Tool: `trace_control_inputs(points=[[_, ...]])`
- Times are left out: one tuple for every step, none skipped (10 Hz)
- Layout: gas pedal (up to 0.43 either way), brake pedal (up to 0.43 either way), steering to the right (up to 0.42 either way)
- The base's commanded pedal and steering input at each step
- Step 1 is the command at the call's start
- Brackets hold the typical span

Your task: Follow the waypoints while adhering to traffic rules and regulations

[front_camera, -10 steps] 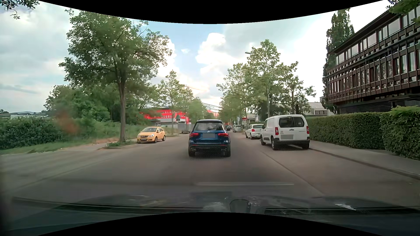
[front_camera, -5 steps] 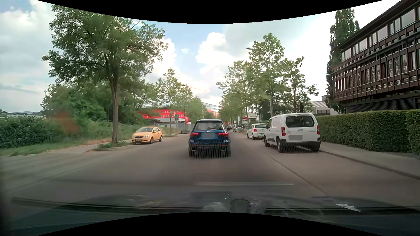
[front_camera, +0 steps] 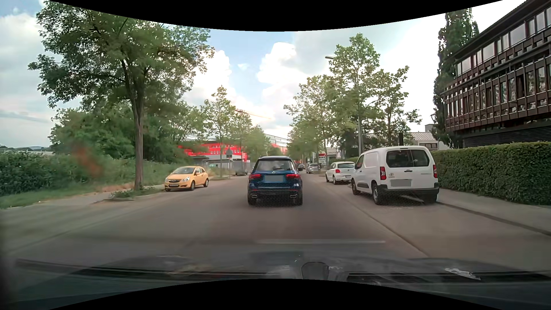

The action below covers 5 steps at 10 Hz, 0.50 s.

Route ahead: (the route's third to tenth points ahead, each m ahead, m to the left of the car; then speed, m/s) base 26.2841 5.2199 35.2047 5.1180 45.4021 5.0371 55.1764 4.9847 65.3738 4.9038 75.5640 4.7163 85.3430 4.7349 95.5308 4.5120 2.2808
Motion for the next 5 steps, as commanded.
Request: trace_control_inputs(points=[[0.000, 0.000, -0.004], [0.000, 0.000, -0.005], [0.000, 0.000, -0.004], [0.000, 0.000, -0.004], [0.000, 0.000, -0.004]])
